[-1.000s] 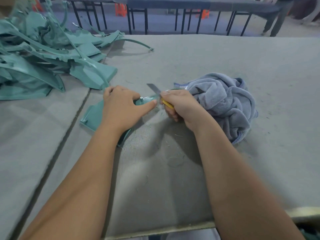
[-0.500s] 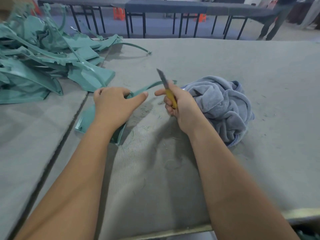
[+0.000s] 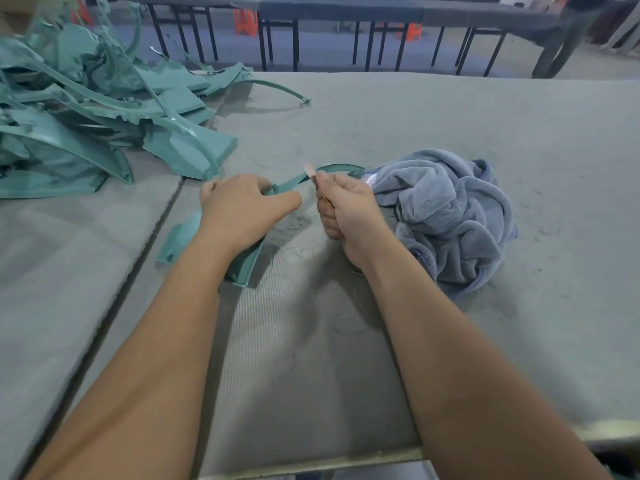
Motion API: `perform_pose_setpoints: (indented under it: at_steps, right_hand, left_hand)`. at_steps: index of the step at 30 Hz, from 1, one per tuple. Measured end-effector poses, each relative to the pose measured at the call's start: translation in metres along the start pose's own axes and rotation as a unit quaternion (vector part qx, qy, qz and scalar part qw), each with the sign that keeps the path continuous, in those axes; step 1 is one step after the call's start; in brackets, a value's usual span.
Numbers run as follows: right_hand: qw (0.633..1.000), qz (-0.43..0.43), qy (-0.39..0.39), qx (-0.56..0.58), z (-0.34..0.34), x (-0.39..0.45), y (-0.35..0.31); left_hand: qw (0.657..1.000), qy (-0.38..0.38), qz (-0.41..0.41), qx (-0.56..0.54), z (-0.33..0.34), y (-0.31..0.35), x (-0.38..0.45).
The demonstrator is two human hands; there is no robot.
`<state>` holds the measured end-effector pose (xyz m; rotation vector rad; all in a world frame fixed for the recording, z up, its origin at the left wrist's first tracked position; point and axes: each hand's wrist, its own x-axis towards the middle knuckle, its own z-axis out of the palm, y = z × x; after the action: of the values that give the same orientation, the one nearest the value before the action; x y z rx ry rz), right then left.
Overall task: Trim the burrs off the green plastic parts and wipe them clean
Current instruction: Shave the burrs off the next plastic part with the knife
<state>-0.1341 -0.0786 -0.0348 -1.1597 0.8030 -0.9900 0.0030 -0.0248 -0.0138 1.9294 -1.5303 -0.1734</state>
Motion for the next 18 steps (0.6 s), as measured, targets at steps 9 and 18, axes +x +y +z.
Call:
perform_pose_setpoints:
  at_steps: [9, 18]
  right_hand:
    - [0.987, 0.035, 0.097, 0.121, -0.005, 0.010, -0.002]
    - [0.999, 0.008, -0.044, -0.006, -0.004, 0.004, -0.001]
  left_hand:
    - [0.998, 0.040, 0.047, 0.010, -0.002, -0.003, -0.004]
    - [0.992, 0.077, 0.058, 0.084, 0.006, -0.004, -0.002]
